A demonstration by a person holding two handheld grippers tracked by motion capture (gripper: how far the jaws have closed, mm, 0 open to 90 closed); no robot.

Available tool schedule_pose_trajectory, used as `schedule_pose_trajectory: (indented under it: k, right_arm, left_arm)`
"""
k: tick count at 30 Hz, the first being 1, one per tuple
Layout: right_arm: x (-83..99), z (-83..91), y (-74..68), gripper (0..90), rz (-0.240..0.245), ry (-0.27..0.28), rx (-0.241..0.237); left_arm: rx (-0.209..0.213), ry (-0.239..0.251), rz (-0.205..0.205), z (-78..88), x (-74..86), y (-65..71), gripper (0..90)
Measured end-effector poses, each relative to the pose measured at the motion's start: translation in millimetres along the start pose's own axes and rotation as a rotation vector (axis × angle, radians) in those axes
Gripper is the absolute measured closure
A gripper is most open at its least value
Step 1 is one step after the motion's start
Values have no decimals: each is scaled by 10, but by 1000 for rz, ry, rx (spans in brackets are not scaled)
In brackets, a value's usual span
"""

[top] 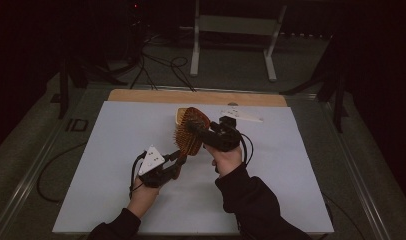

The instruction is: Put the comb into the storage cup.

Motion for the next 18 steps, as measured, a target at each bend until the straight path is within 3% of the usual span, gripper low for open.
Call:
schedule_pose_trajectory:
  k: [2, 5, 6, 7, 8, 10, 14, 16, 18]
  right_arm:
    - [-13, 5, -10, 520, 7, 3, -3]
    - [-28, 9, 2, 519, 11, 3, -4]
    - [-28, 9, 2, 519, 11, 3, -4]
    - [-36, 12, 8, 519, 11, -1, -8]
    - [-61, 30, 11, 519, 24, 6, -9]
    - [-86, 44, 3, 519, 30, 8, -10]
    - [-158, 71, 0, 518, 57, 7, -8]
    - [-201, 89, 2, 517, 74, 6, 4]
    - [-250, 101, 3, 516, 85, 9, 13]
  left_arm:
    - [27, -5, 14, -17, -13, 13, 646]
    - [36, -27, 38, -34, 4, 1, 544]
    - [36, -27, 38, -34, 4, 1, 474]
    - [38, -43, 67, -41, 25, -28, 474]
    - [23, -38, 81, -22, 26, -54, 381]
    - [29, -43, 91, -8, 4, -71, 325]
    - [43, -47, 79, 21, -44, -74, 204]
    - [91, -47, 53, 65, -68, -51, 155]
    - [101, -57, 33, 97, -57, -54, 152]
Point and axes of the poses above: each handheld gripper's, and its own axes: z roughly backward along the jaws, x roughly out of its underside, y roughly to its right, the point moved 5 cm from there along -z, roughly forward along the jaws, and after that the axes turned 14 degrees about -z, right-handed, at the moved point
